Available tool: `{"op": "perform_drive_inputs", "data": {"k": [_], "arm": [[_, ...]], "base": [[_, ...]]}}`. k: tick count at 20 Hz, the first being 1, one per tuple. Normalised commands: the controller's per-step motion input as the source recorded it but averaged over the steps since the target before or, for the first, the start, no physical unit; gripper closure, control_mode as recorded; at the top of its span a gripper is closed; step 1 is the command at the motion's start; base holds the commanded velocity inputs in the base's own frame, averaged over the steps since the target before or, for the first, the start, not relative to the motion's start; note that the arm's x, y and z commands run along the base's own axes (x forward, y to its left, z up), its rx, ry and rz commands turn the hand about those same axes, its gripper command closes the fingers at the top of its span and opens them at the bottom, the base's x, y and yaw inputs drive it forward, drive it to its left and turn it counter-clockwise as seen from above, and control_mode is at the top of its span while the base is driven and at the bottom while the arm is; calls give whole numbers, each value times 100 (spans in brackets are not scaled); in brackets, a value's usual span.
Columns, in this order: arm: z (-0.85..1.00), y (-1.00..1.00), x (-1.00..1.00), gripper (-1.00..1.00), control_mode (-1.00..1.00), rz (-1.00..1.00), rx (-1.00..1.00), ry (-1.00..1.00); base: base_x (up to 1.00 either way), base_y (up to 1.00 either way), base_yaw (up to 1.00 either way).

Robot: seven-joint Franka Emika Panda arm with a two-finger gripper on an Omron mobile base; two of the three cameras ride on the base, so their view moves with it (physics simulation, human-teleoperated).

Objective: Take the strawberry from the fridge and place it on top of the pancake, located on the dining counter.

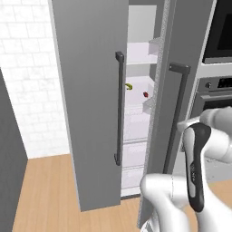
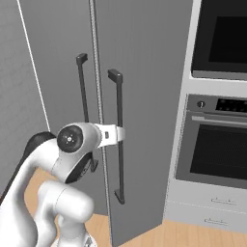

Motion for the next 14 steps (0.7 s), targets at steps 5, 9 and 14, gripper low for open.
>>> {"op": "perform_drive_inputs", "data": {"k": [5,9,14], "arm": [[29,49,-22,-100,-100,0,-18,0],[0,73,0,-100,-100,0,-24,3],[-46,88,-1,-100,-100,0,-17,-6]], "base": [[0,0,0],[0,0,0],[0,0,0]]}}
